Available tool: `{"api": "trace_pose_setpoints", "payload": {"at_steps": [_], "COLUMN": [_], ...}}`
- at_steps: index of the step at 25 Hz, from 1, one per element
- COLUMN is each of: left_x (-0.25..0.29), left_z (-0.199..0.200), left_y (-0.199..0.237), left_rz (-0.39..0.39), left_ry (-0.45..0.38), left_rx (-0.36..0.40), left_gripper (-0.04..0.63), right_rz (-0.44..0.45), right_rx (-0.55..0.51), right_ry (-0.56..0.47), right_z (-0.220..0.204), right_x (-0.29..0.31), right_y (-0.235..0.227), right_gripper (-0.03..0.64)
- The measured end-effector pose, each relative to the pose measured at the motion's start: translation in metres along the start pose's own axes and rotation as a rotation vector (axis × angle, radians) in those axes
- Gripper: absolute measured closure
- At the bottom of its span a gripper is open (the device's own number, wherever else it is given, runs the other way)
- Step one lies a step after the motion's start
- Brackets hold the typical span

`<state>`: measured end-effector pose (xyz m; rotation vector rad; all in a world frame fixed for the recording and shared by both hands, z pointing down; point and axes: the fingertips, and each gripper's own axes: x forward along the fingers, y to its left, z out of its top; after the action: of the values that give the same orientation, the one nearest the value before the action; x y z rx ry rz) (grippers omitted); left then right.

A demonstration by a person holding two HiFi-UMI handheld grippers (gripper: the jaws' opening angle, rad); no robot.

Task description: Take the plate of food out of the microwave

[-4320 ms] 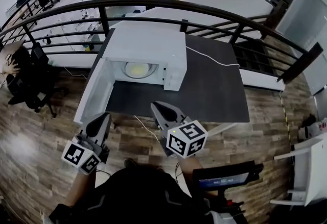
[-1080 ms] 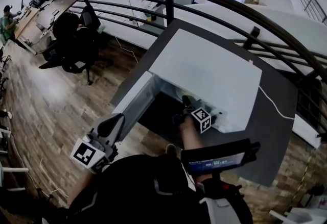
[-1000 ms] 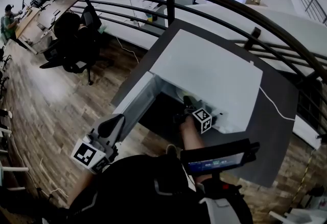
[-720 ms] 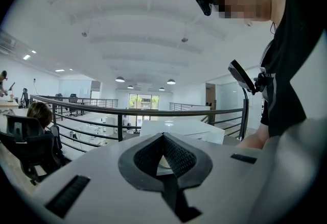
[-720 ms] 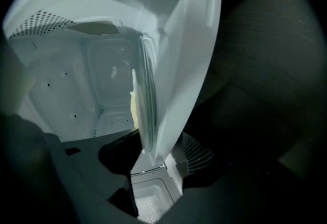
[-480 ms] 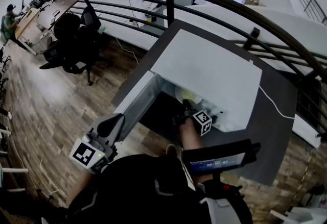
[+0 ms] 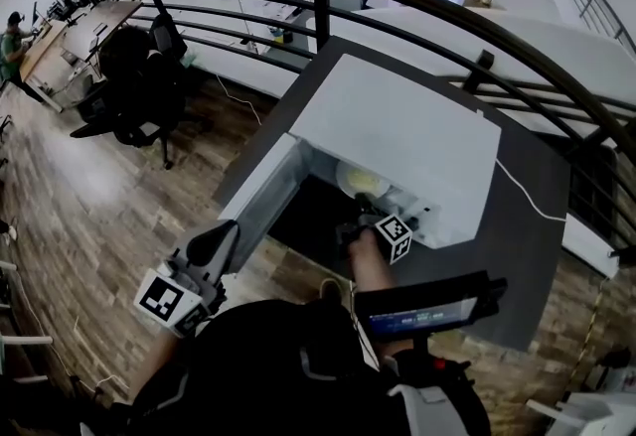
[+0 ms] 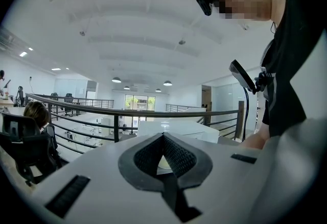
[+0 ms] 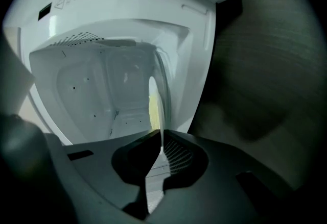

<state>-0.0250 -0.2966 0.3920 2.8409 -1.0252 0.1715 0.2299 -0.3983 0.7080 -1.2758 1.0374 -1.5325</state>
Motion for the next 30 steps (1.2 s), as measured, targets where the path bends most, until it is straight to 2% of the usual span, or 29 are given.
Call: {"api": "trace_pose_setpoints", "payload": {"at_steps": [16,30], "left_x": [-0.011,-0.016], "left_z": [-0.002,-0.003], "left_y": [-0.019,-0.041], "left_rz": [-0.073,-0.167], "left_ry": [-0.018,-0.037], "left_rx": [-0.004,-0.009], "left_gripper": [0.591,0.591], "right_rz": [0.014,0.134], "right_rx": [-0.020,-0.055], "right_ry": [0.082,0.134], "right_z": [-0.038,-0.069], "right_x": [-0.041,-0.092], "right_y": [0.005,0.038], "right_gripper": [0.601,0.601]}}
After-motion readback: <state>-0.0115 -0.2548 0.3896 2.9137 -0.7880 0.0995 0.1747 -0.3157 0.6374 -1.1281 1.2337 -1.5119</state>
